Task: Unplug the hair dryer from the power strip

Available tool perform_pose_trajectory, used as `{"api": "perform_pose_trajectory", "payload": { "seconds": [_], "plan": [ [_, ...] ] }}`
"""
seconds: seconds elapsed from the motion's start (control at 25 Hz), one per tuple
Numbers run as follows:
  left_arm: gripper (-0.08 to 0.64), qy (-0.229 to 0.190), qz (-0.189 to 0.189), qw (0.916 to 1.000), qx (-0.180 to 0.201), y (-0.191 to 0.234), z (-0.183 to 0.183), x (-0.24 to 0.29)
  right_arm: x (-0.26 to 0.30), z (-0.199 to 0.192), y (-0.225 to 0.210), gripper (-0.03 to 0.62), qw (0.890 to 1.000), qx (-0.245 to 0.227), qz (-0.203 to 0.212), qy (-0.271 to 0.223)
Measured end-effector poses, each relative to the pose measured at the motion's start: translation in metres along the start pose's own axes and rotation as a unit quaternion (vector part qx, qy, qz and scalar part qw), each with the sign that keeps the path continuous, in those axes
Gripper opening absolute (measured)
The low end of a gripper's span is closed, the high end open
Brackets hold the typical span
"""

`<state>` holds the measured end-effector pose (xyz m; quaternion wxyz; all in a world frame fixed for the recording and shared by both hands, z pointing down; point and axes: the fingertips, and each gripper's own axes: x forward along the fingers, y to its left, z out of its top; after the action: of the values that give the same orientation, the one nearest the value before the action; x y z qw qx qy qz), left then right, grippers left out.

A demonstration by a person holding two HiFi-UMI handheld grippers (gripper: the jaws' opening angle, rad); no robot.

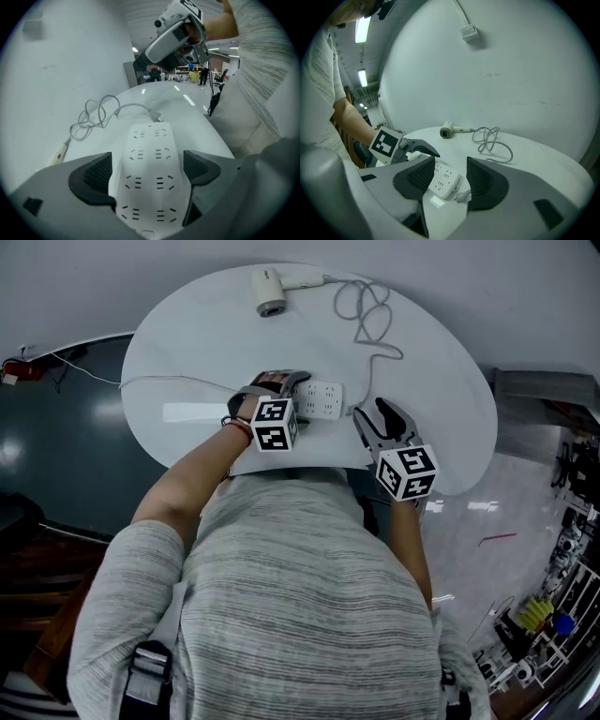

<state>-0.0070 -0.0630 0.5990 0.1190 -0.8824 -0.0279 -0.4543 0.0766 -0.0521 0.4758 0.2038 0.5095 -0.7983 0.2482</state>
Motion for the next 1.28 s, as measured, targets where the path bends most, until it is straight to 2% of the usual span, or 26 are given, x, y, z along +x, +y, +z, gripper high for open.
{"api": "perform_pose_trajectory", "payload": {
  "seconds": [0.12, 0.24, 0.28, 0.36, 0.44, 0.52, 0.6, 0.68, 0.8, 1.12, 1.28],
  "plan": [
    [0.468, -0.042, 0.039, 0.9983, -0.010, 0.008, 0.015, -0.019, -0.005, 0.008, 0.007, 0.210, 1.000, 0.012, 0.008, -0.025],
    [0.466, -0.109, 0.057, 0.9892, -0.080, 0.015, 0.035, -0.046, -0.010, 0.015, 0.017, 0.210, 0.999, 0.013, 0.026, -0.044],
    [0.465, -0.138, 0.059, 0.9821, -0.113, 0.017, 0.042, -0.056, -0.012, 0.017, 0.022, 0.209, 0.998, 0.012, 0.034, -0.051],
    [0.430, -0.201, 0.065, 0.9615, -0.176, 0.021, 0.056, -0.079, -0.015, 0.022, 0.030, 0.200, 0.997, 0.007, 0.045, -0.063],
    [0.260, -0.255, 0.068, 0.9390, -0.221, 0.021, 0.067, -0.101, -0.018, 0.027, 0.038, 0.171, 0.996, -0.002, 0.052, -0.076],
    [0.131, -0.291, 0.063, 0.9225, -0.246, 0.017, 0.076, -0.120, -0.022, 0.032, 0.048, 0.143, 0.994, -0.015, 0.059, -0.089],
    [0.071, -0.316, 0.059, 0.9103, -0.261, 0.015, 0.082, -0.135, -0.025, 0.036, 0.057, 0.111, 0.992, -0.027, 0.067, -0.099],
    [0.029, -0.333, 0.059, 0.9019, -0.268, 0.014, 0.085, -0.147, -0.028, 0.037, 0.067, 0.065, 0.991, -0.036, 0.079, -0.106],
    [0.009, -0.346, 0.056, 0.8961, -0.273, 0.010, 0.087, -0.158, -0.032, 0.036, 0.080, 0.038, 0.988, -0.047, 0.095, -0.109],
    [0.008, -0.337, 0.022, 0.9014, -0.271, -0.013, 0.082, -0.152, -0.027, 0.015, 0.107, 0.026, 0.988, -0.052, 0.119, -0.086],
    [0.008, -0.347, -0.002, 0.8955, -0.279, -0.018, 0.087, -0.150, -0.024, 0.009, 0.113, 0.025, 0.988, -0.067, 0.121, -0.073]
  ]
}}
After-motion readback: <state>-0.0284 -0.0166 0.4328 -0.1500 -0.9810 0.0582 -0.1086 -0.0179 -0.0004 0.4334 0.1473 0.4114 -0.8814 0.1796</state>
